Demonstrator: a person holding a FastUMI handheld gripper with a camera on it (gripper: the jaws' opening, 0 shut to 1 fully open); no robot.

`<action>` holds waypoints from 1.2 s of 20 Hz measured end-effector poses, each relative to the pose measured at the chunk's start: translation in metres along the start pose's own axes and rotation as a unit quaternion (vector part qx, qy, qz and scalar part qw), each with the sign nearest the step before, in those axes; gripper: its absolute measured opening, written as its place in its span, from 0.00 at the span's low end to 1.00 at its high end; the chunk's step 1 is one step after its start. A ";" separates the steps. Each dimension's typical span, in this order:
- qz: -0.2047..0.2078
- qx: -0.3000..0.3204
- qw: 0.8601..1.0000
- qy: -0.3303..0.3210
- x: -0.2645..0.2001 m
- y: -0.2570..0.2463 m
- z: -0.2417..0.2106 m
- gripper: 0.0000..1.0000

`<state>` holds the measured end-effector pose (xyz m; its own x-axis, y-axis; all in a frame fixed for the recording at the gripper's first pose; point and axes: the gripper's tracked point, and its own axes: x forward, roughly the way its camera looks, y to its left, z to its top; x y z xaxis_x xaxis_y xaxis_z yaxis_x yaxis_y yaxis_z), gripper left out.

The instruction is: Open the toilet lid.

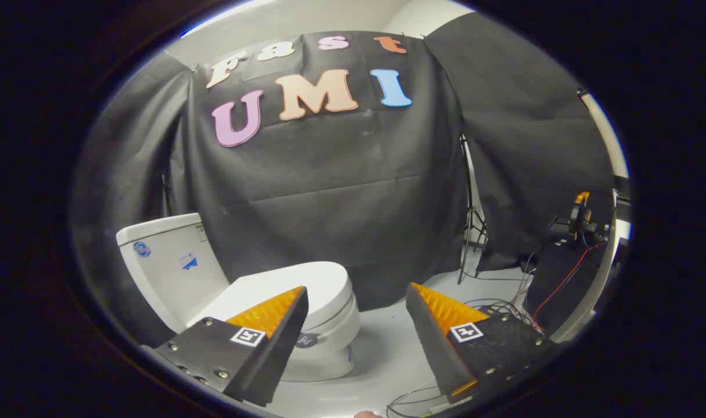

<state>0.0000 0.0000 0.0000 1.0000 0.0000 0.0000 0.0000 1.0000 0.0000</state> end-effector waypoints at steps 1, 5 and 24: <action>0.003 0.002 1.000 0.000 0.000 0.002 0.002 1.00; 0.012 -0.003 1.000 -0.002 0.003 0.013 0.006 0.99; 0.069 -0.057 0.996 0.025 0.064 0.112 0.002 1.00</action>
<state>0.0642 0.1125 0.0023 0.9892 0.1347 -0.0584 -0.1406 0.9839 -0.1106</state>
